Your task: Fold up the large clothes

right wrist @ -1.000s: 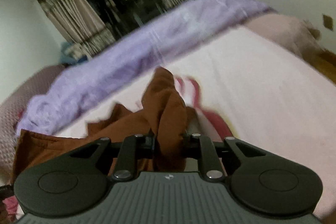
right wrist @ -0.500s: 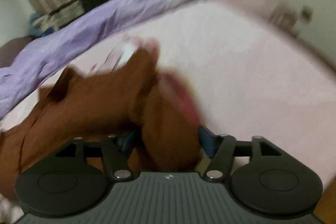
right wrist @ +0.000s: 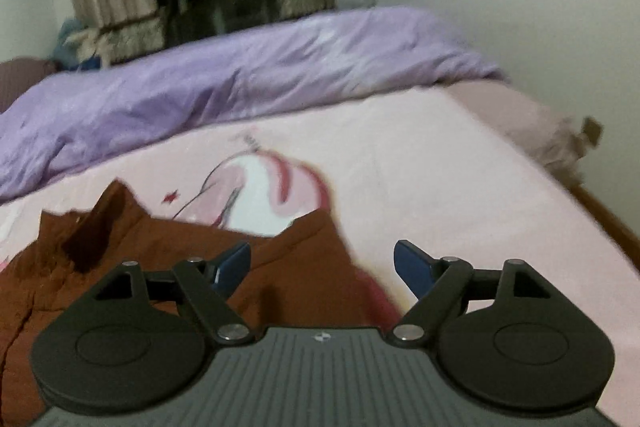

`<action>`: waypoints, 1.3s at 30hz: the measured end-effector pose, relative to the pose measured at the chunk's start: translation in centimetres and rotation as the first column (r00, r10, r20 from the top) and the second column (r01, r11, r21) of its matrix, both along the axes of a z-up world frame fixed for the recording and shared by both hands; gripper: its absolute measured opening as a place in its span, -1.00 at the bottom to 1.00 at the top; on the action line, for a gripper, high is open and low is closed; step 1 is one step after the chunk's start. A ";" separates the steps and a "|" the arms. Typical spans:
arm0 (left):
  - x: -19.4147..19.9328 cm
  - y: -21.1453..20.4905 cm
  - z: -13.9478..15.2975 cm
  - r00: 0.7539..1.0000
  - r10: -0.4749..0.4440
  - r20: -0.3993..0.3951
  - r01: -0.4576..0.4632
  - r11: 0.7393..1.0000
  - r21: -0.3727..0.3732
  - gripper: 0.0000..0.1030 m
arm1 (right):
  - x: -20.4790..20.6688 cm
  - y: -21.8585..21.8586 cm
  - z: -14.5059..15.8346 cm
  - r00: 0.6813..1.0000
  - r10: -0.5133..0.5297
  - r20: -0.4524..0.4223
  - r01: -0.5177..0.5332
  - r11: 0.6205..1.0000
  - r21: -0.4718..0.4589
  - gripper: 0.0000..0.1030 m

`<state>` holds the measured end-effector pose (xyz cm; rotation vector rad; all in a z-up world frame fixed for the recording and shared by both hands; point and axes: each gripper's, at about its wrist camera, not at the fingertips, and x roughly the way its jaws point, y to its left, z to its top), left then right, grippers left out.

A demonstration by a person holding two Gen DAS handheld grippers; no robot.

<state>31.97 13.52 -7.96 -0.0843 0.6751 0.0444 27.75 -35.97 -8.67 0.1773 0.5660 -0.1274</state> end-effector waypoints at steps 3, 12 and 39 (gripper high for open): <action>1.1 -1.0 -1.3 0.993 0.109 -0.033 -0.102 0.980 0.169 0.69 | 1.2 0.6 -2.5 0.982 -0.174 -0.075 0.162 0.976 -0.144 -0.33; 1.0 1.0 -4.3 0.974 0.218 -0.058 -0.208 0.967 0.144 0.82 | -0.6 1.2 -1.8 0.975 -0.223 0.009 0.221 0.961 -0.166 -0.19; 1.7 -2.1 -5.4 0.988 0.149 -0.036 -0.151 0.987 -0.058 1.00 | 0.7 27.9 -2.5 0.965 0.256 0.050 -0.259 0.965 0.052 -0.04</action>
